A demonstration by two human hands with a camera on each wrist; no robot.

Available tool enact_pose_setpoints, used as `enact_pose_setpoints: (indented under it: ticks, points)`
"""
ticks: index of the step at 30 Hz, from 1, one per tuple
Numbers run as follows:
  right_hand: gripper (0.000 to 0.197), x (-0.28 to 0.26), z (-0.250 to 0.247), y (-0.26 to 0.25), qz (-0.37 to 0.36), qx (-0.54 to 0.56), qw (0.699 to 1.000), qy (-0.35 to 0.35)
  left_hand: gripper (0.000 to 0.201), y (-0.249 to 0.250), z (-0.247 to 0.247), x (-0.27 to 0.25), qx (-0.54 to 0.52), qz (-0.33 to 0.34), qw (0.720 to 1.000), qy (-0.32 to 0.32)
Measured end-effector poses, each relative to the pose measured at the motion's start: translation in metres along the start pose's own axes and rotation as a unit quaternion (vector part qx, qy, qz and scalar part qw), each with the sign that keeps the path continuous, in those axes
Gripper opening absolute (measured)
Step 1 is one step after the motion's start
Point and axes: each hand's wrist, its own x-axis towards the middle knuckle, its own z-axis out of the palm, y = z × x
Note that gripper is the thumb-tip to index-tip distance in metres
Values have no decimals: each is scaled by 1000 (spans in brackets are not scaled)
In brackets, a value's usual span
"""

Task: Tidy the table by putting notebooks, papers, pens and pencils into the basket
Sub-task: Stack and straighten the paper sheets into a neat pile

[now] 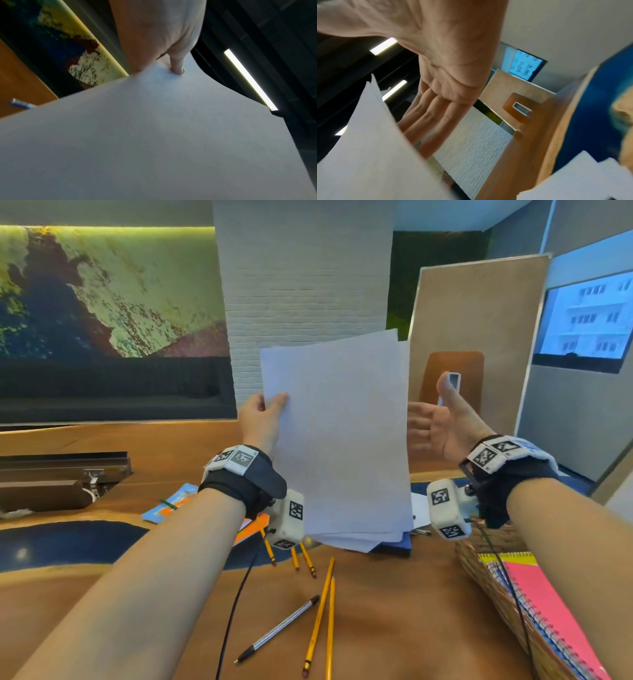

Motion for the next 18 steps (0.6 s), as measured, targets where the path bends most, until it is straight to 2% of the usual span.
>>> enact_pose_setpoints:
  ticks: [1,3,5,8,11,13,14,16,18]
  points:
    - [100,-2,-5,6,-11,11,1000,1,13,-3,7,-7,-26,-1,1000,2]
    - [89,-4,-9,20,-15,-9,1000,18,32,-8,21,-23,-100,-23,995,-19]
    - [93,-5,-13,36,-12,-42,998,52,43,-14,32,-41,-144,-62,984,-88]
    - [82,-12,-20,58,-23,-36,995,87,48,-29,35,-65,-80,-132,959,-236]
    - [94,-16,-28,77,-40,-7,994,97,40,-49,24,-73,39,-152,934,-322]
    - [94,-16,-32,77,-57,9,992,110,34,-53,20,-72,77,-144,929,-332]
    - [94,-17,-31,73,-65,18,992,110,29,-51,20,-71,78,-135,936,-316]
    - [97,-17,-29,62,-83,42,991,97,21,-40,26,-67,36,-117,955,-271]
    - [97,-19,-27,50,-88,61,991,78,20,-26,34,-63,-49,-113,962,-243]
